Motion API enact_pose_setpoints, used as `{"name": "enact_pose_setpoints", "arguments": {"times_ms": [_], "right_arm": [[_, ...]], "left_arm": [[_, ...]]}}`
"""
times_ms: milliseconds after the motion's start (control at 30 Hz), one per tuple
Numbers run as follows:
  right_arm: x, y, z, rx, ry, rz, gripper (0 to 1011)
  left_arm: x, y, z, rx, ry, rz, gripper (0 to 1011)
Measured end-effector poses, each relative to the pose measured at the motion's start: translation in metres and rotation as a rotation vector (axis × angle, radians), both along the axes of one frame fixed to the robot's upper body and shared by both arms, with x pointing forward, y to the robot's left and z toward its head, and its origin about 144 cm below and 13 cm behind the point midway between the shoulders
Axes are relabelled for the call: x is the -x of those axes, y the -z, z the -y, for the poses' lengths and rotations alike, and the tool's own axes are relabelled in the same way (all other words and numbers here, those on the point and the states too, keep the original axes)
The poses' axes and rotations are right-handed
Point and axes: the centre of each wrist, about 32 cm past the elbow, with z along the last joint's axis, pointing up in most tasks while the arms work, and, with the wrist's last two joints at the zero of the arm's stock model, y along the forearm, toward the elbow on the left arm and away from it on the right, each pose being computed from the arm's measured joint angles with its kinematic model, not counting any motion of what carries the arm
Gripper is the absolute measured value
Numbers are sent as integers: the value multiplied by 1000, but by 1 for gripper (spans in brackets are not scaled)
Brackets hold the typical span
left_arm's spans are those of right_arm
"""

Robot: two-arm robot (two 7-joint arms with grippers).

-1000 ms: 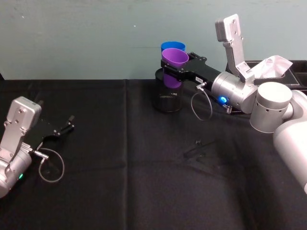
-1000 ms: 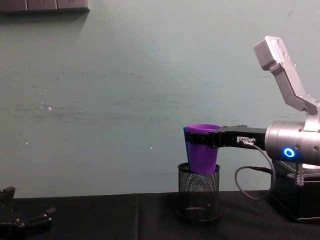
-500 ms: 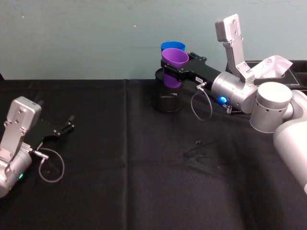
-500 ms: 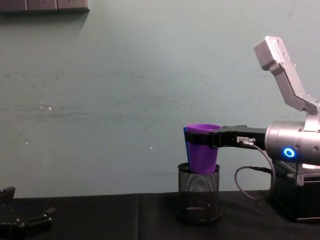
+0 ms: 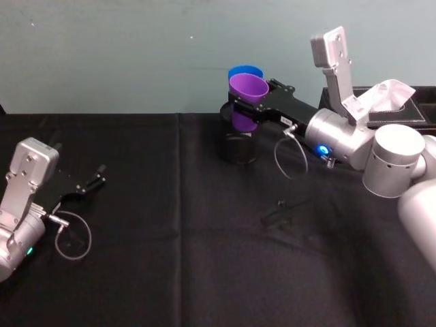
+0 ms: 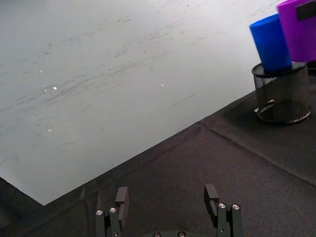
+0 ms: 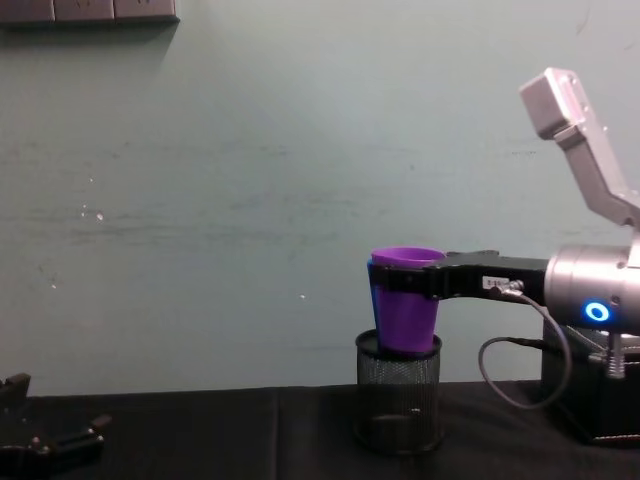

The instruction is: Pick up one cup with a gripper and tap it against the other cup.

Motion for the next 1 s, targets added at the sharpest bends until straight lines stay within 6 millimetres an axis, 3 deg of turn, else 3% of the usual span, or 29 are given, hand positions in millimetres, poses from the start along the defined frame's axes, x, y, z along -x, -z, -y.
{"name": "enact_pose_setpoints", "arguments": {"times_ms": [267,533,767,1000], "right_arm": [[30,-5,9,1,-68,26,731],[69,6,14,15,-99,31,731],[101,33,17,35,-84,17,731],[112,60,23,36,-52,5,731]], "left_arm": [[0,0,0,0,0,0,1000],[0,0,0,0,0,0,1000],[0,0,0,0,0,0,1000],[0,0,0,0,0,0,1000]]}}
